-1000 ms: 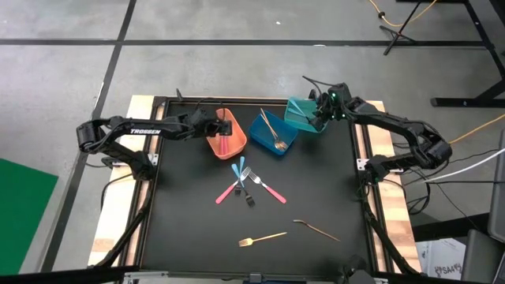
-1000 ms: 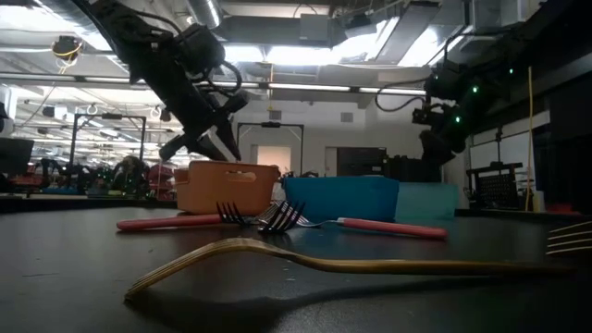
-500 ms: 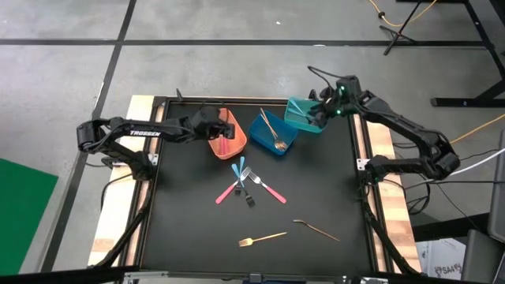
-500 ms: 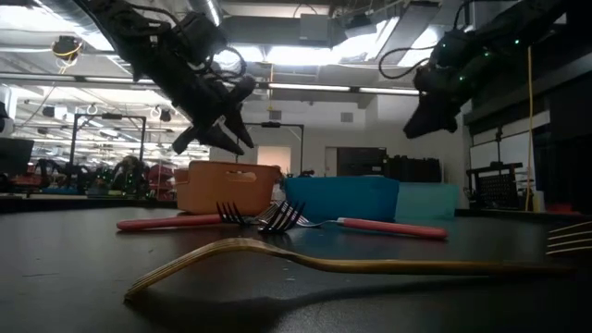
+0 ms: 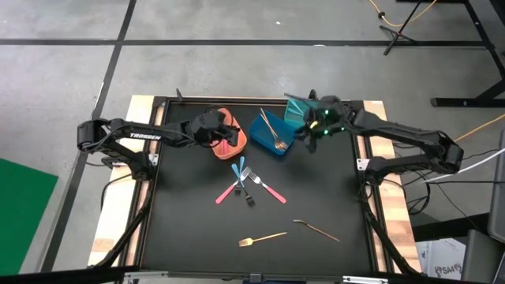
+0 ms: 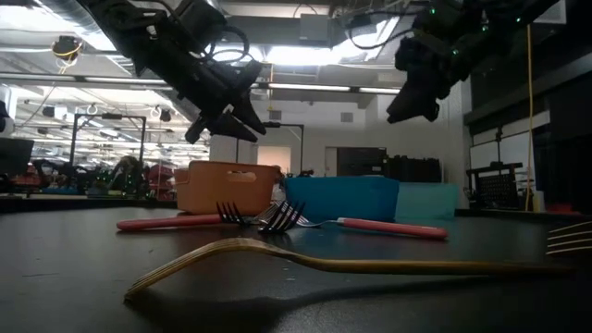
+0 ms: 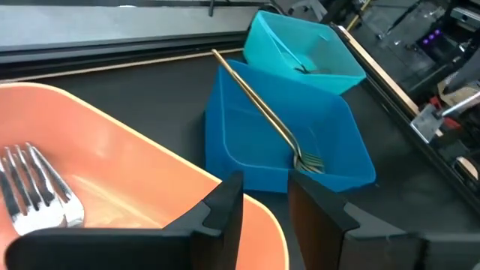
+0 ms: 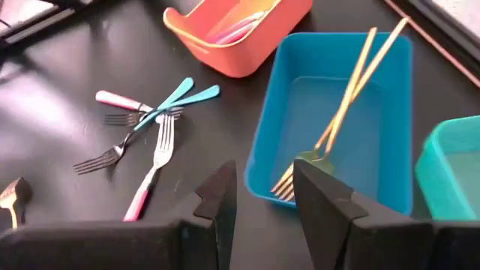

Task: Sort silverware by color (type)
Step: Put the gold fork into the blue bin

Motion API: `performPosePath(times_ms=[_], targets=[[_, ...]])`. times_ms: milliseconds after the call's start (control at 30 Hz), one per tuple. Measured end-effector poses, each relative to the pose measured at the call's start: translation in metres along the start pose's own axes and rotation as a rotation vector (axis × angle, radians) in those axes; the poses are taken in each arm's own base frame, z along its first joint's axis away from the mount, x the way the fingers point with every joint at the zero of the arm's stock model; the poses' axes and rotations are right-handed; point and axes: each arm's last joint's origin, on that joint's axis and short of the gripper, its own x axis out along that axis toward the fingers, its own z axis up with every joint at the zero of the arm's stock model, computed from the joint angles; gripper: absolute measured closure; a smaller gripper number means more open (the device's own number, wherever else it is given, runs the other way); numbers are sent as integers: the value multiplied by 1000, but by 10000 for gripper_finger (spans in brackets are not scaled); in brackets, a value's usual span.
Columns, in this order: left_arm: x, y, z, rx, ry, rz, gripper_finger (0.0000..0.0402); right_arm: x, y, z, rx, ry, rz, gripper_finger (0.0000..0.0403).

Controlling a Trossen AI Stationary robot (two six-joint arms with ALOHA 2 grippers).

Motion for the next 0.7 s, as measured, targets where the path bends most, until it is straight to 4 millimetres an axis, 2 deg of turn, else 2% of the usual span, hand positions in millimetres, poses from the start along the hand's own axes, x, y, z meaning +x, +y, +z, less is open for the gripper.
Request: performPosePath(times_ms=[167, 367, 700], targets=[[-1, -4, -4, 13, 11, -15, 301, 9, 29, -4, -40, 22, -39, 279], [-3, -8, -7, 72, 20, -30, 301, 14, 55, -10, -68, 27, -85, 279], [-5, -15, -13, 89, 34, -54, 301, 16, 97, -23, -77, 59, 13, 279]])
